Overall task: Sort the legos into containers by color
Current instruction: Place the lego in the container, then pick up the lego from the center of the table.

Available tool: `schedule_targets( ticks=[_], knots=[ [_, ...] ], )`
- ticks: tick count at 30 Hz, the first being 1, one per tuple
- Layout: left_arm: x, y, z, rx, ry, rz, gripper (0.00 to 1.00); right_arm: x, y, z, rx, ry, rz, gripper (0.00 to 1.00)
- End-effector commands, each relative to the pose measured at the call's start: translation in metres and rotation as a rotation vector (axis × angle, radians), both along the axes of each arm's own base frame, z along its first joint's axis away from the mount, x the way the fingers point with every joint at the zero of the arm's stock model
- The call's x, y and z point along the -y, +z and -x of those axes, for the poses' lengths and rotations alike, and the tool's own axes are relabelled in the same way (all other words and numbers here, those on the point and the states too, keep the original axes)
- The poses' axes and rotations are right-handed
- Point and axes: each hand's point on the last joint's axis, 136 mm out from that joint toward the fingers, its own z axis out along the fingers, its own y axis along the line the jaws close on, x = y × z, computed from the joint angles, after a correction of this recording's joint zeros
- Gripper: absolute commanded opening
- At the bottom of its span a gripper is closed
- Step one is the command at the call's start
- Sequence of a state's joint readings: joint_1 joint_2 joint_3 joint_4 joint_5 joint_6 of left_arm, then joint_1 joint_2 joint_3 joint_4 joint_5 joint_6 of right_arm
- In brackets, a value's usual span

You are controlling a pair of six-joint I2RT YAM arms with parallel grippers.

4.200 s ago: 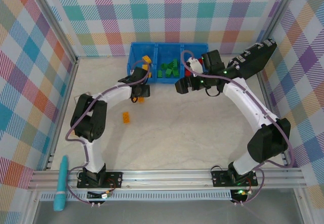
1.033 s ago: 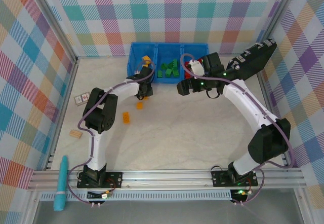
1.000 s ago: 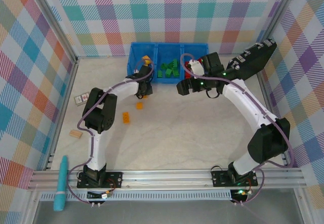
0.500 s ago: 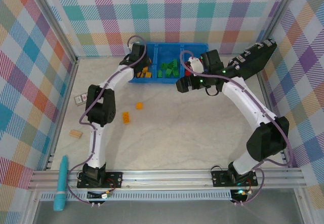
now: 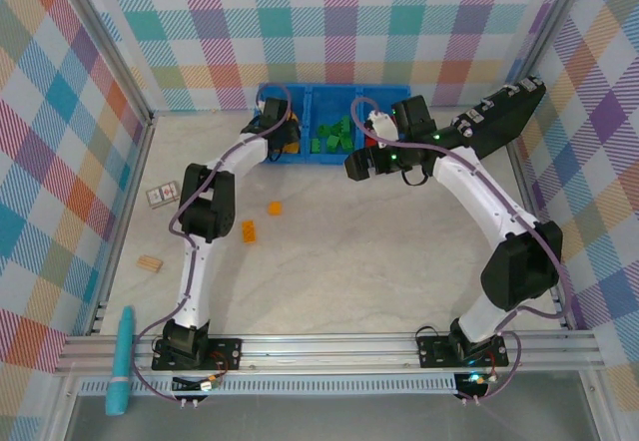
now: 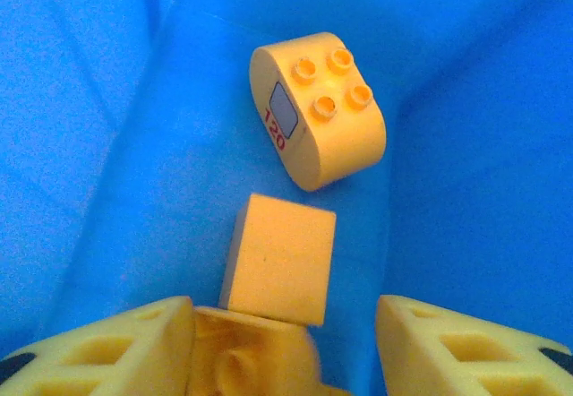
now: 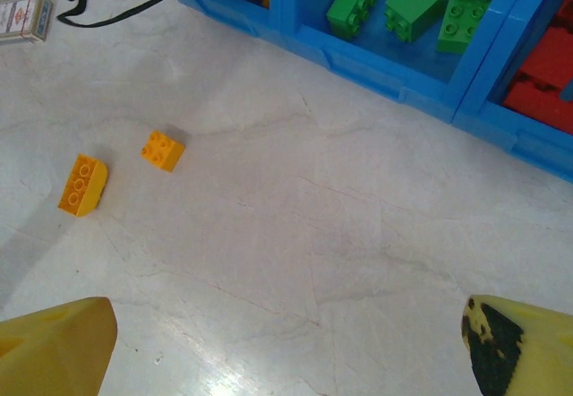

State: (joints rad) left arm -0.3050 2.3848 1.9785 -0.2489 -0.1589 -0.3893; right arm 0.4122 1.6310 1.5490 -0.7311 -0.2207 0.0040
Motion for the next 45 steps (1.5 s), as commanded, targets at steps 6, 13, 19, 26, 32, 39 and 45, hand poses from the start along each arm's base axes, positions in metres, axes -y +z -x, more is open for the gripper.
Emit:
schedule_targets(
  ticks=[6, 13, 19, 26, 32, 39, 45],
  knots=[
    [-0.018, 0.092, 0.053, 0.087, -0.037, -0.011, 0.59, -0.005, 0.008, 0.0, 0.0, 0.013, -0.028, 0.99],
    [-0.045, 0.061, 0.153, -0.144, -0.062, -0.08, 0.59, -0.011, 0.005, -0.001, -0.001, 0.031, -0.053, 0.99],
    [-0.042, 0.035, 0.213, -0.269, -0.194, -0.176, 0.62, -0.016, 0.004, 0.0, -0.022, 0.045, -0.078, 0.99],
    [-0.021, 0.001, 0.243, -0.345, -0.284, -0.164, 0.65, -0.016, 0.0, 0.003, -0.035, 0.04, -0.08, 0.99],
    [-0.001, -0.022, 0.247, -0.363, -0.314, -0.173, 0.65, -0.015, 0.0, 0.005, -0.031, 0.039, -0.08, 0.99],
    [-0.003, -0.049, 0.244, -0.426, -0.268, -0.24, 0.63, -0.012, 0.0, 0.006, -0.026, 0.032, -0.069, 0.99],
    [-0.002, -0.052, 0.236, -0.43, -0.244, -0.266, 0.61, -0.013, -0.001, 0.004, -0.027, 0.032, -0.065, 0.99]
  ],
)
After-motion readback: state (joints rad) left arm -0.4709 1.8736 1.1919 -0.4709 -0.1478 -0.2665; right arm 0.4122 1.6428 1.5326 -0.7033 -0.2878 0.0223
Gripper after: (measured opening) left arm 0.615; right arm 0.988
